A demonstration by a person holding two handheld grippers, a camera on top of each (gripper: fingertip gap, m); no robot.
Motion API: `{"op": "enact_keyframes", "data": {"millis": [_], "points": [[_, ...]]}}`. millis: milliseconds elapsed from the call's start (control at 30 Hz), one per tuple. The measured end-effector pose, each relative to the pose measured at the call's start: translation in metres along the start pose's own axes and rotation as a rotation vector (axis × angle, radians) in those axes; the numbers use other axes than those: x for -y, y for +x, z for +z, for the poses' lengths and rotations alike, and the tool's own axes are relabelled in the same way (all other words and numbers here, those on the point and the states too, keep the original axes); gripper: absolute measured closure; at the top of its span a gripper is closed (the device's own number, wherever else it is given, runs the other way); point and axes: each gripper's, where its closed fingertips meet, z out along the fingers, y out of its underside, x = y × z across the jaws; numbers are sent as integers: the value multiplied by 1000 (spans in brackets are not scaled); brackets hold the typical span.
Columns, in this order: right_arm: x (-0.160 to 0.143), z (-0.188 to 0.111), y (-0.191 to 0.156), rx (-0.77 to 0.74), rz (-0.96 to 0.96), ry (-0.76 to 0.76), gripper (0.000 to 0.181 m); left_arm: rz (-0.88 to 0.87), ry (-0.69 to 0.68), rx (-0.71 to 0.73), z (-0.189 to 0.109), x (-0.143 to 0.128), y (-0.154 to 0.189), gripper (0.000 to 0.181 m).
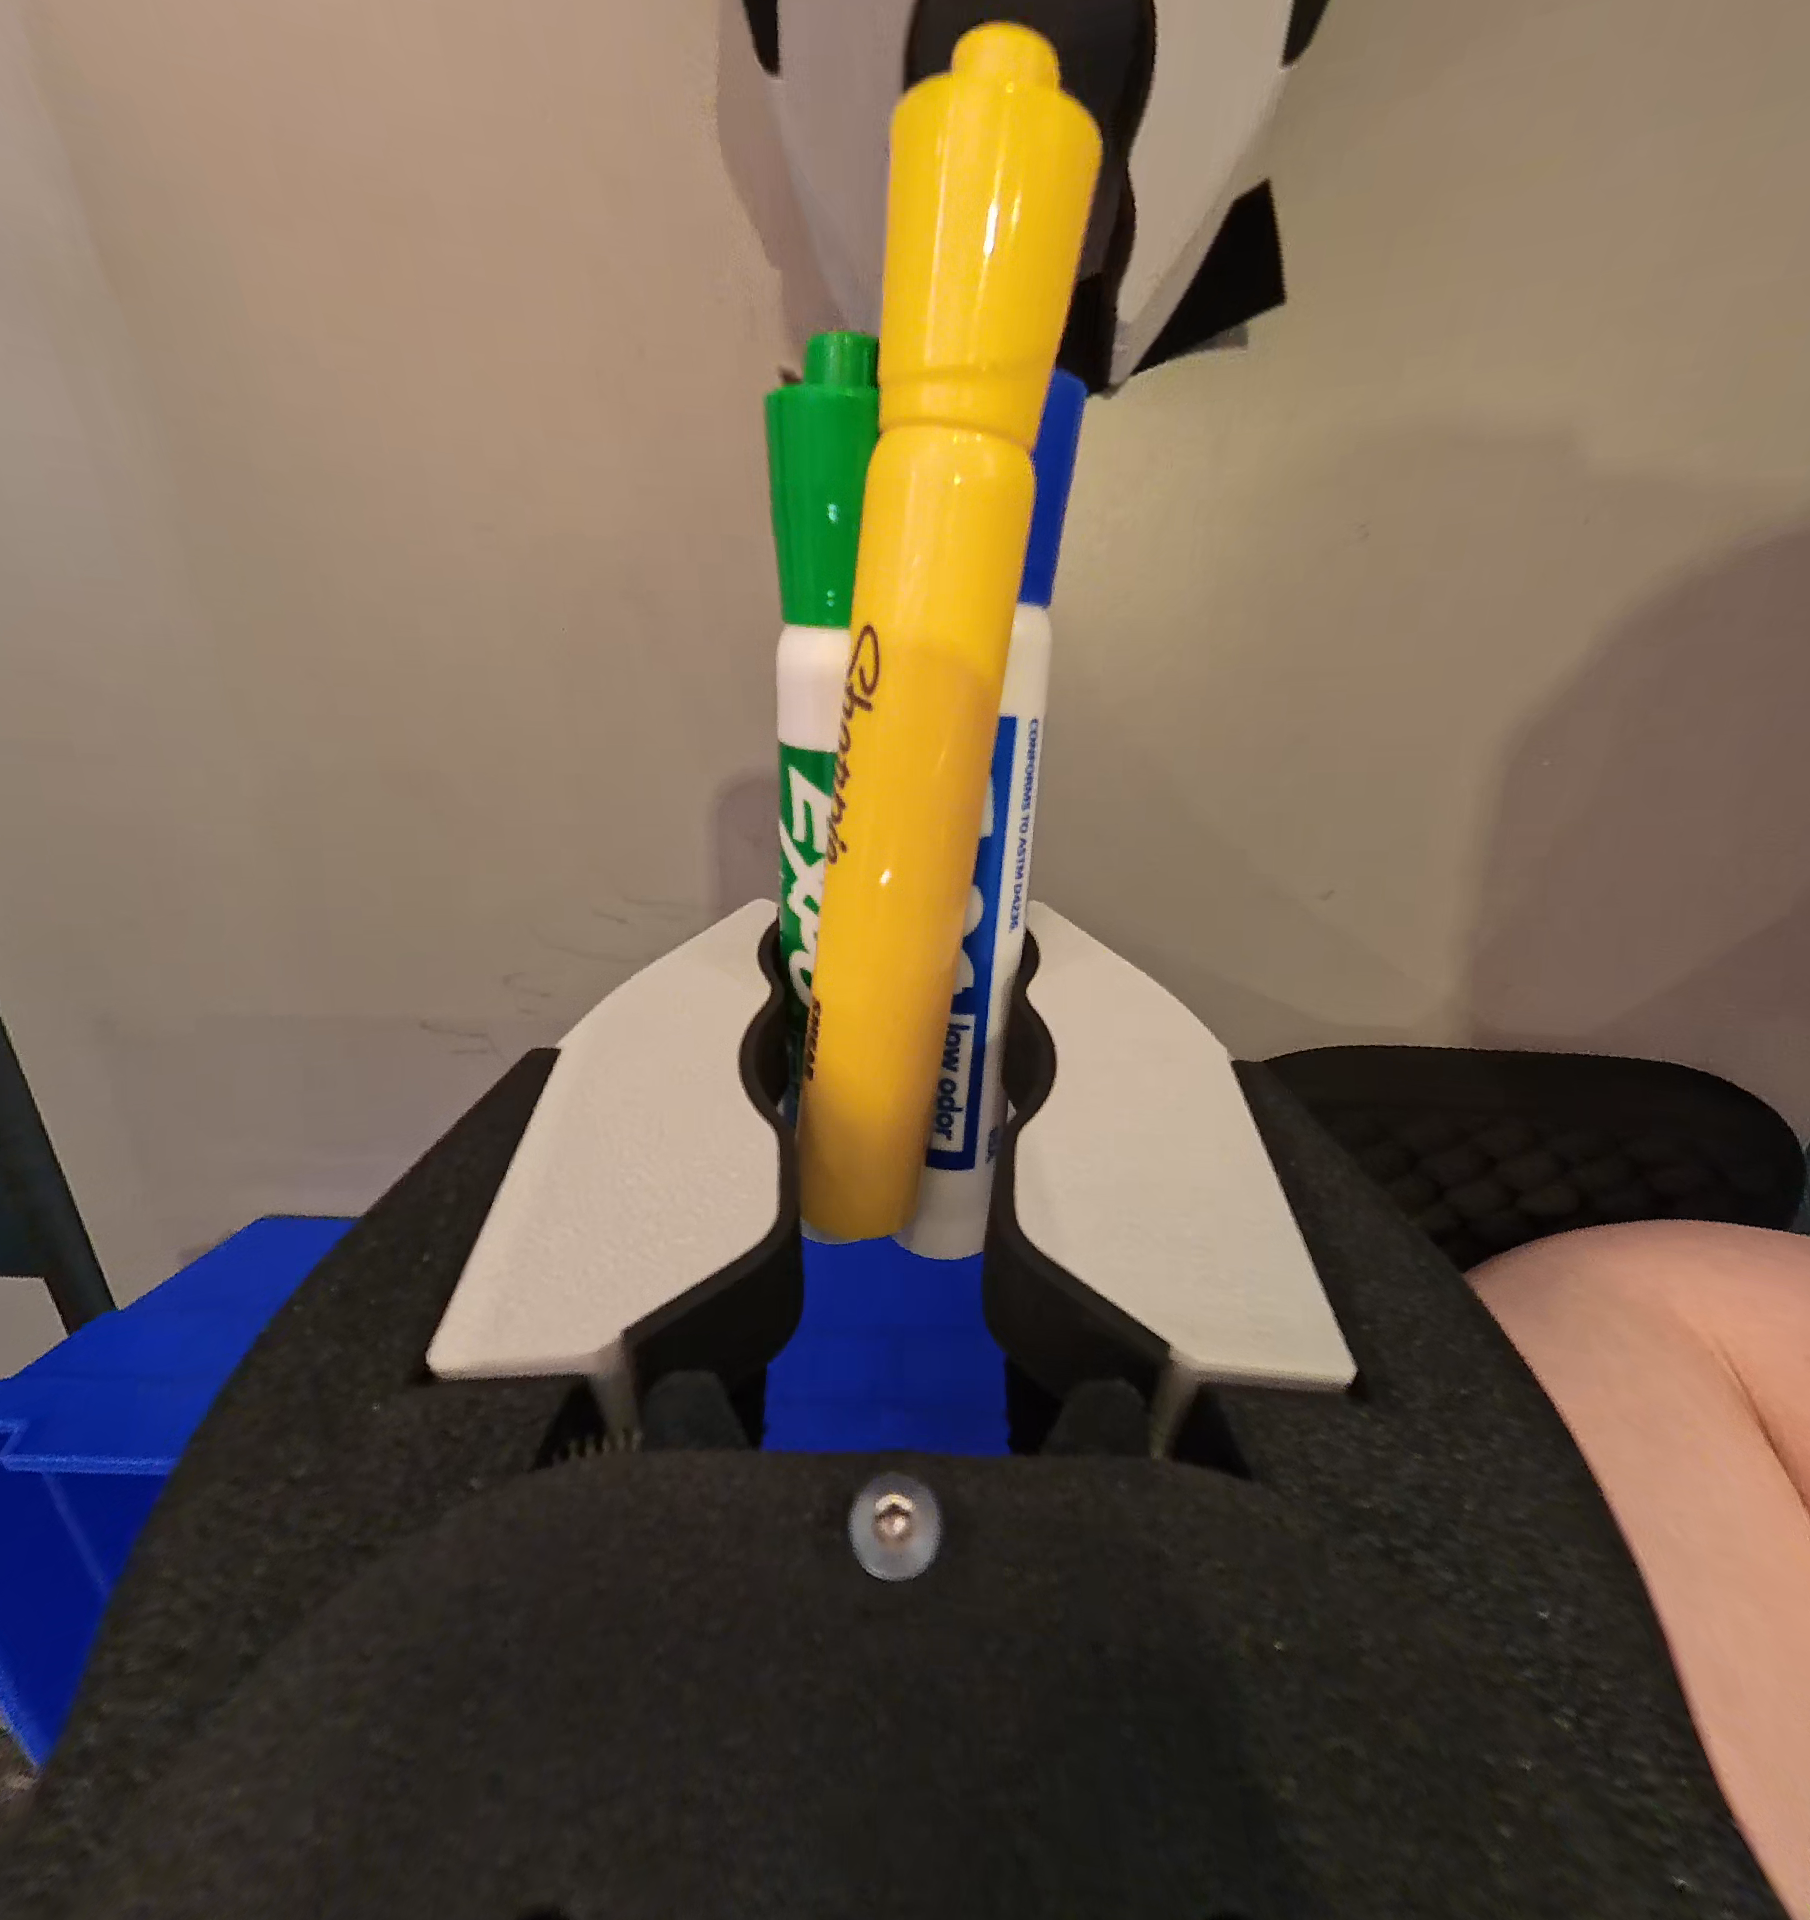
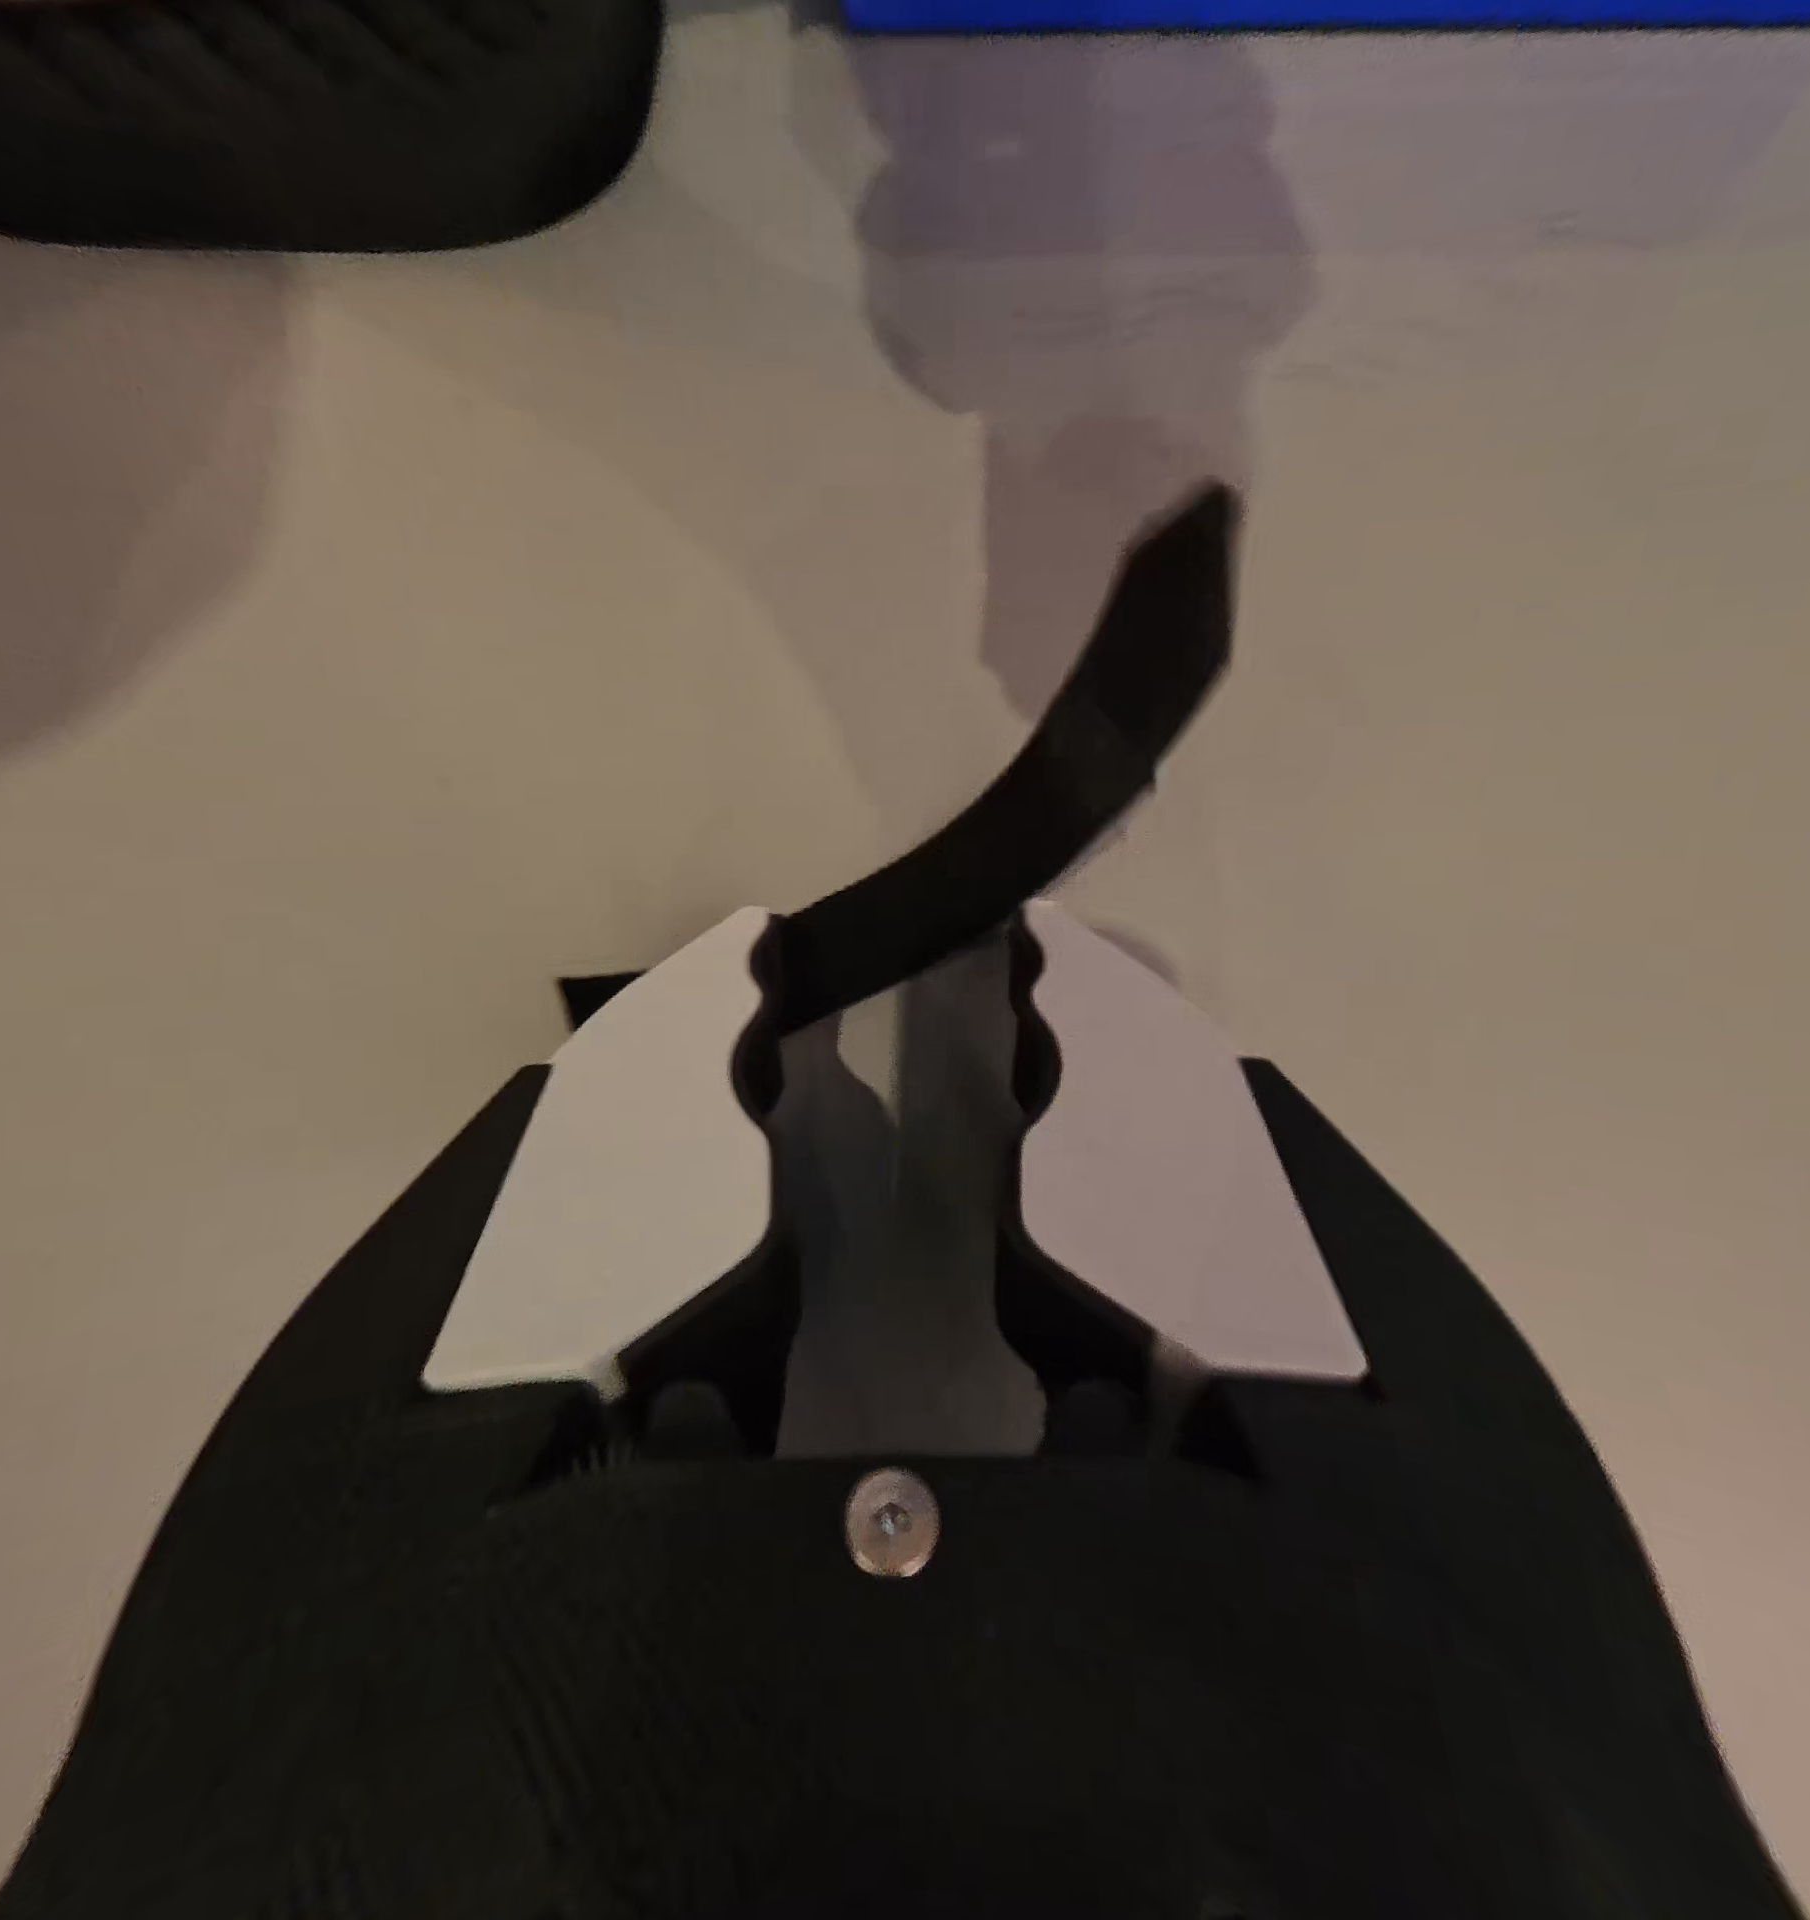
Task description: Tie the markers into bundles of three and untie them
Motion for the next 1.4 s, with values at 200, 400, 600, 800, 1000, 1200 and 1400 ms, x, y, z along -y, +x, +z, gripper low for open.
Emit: {"op": "enact_keyframes", "data": {"millis": [200,400,600,800,1000,1200,1400], "points": [[6,1,-3,51,26,28,174,0,-6,-6,2,0,1,143],[4,2,-5,52,-67,0,177,5,-2,-13,2,1,2,143],[3,0,-21,-151,-581,-73,178,-2,0,-19,1,0,2,143],[3,0,-25,-243,-814,-142,178,4,0,-22,2,1,4,143],[3,1,-25,-282,-863,-142,178,-3,-6,-22,2,-2,3,143],[18,-13,-11,-217,-510,1,155,-4,-1,-25,1,-2,3,143],[21,-31,8,27,-55,103,150,-15,-2,-11,0,-4,0,143]]}}
